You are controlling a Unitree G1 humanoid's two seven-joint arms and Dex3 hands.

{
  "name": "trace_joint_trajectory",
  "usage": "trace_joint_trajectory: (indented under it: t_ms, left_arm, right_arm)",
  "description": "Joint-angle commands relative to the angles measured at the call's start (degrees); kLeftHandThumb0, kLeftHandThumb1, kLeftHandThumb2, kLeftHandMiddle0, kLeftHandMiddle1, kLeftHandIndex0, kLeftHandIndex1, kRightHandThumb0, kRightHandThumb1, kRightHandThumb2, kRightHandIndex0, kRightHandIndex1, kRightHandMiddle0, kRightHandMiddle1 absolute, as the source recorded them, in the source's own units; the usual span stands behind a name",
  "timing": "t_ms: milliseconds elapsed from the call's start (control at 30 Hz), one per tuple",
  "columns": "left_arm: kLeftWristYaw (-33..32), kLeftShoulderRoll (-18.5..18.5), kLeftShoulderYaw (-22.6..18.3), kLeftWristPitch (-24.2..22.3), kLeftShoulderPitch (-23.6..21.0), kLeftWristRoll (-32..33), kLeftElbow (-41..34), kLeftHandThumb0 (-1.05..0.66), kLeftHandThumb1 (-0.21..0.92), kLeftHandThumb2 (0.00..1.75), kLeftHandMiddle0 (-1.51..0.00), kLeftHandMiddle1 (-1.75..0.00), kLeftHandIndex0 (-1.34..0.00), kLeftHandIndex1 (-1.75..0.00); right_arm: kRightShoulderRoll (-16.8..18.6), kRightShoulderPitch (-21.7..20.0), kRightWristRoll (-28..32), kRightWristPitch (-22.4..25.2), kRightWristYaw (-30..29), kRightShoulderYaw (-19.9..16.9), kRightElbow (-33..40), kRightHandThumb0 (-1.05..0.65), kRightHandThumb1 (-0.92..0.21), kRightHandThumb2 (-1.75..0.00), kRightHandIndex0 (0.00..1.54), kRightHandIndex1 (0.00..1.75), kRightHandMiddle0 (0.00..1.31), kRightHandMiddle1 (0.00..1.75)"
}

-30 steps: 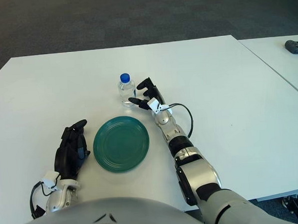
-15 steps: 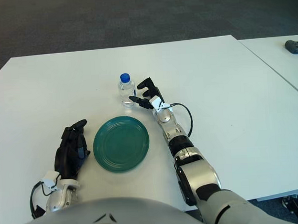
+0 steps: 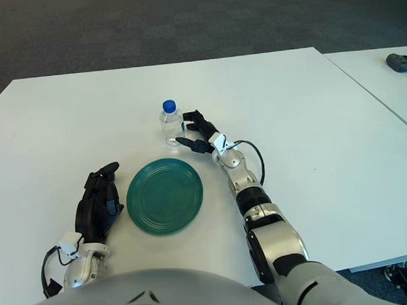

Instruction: Put the bottle into the plate.

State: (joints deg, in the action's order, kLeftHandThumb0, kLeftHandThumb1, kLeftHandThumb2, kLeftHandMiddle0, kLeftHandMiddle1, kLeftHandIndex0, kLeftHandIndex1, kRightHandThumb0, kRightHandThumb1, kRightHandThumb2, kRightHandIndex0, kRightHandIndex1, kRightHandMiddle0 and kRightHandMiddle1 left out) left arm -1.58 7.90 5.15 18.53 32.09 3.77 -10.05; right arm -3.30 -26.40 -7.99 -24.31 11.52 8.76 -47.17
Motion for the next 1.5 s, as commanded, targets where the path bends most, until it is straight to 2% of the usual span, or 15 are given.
trace_joint_trajectory:
  t_ms: [0, 167, 467, 833, 1467]
  left_arm:
    - [-0.6, 0.1, 0.1, -0.7, 0.1, -0.6, 0.8, -0.71, 0.92, 0.74, -0.50, -0.40, -0.18, -0.96]
    - [-0.6, 0.2, 0.1, -1.0, 0.1, -0.3, 0.6, -0.71, 0.92, 0.73, -0.50, -0.39, -0.18, -0.96]
    - [-1.3, 0.4, 0.4, -1.5, -0.1, -1.0, 0.2, -0.69, 0.92, 0.74, -0.49, -0.37, -0.18, -0.95]
    - [-2.7, 1.2, 1.5, -3.0, 0.7, -0.9, -1.3, -0.68, 0.92, 0.70, -0.52, -0.34, -0.17, -0.93]
    - [-5.2, 1.6, 3.8, -3.0, 1.7, -1.1, -1.9, -0.67, 0.92, 0.68, -0.56, -0.34, -0.20, -0.92]
  right_arm:
    - [-0.3, -0.7, -1.0, -0.6, 0.7, 0.9, -1.7, -1.05, -0.92, -0.39, 0.15, 0.04, 0.00, 0.35]
    - [-1.1, -1.2, -3.2, -2.7, 0.0, 2.4, -2.9, -1.05, -0.92, -0.42, 0.08, 0.01, 0.00, 0.18]
    - [-2.4, -2.4, -7.8, -6.2, -2.3, 5.2, -4.2, -1.05, -0.92, -0.49, 0.01, 0.00, 0.00, 0.03]
    - [-2.3, -3.8, -8.9, -7.4, -2.8, 6.3, -6.1, -1.05, -0.92, -0.52, 0.00, 0.00, 0.00, 0.02]
    - [-1.5, -4.2, -9.2, -9.0, -2.4, 7.5, -5.5, -1.05, -0.92, -0.51, 0.03, 0.01, 0.03, 0.05]
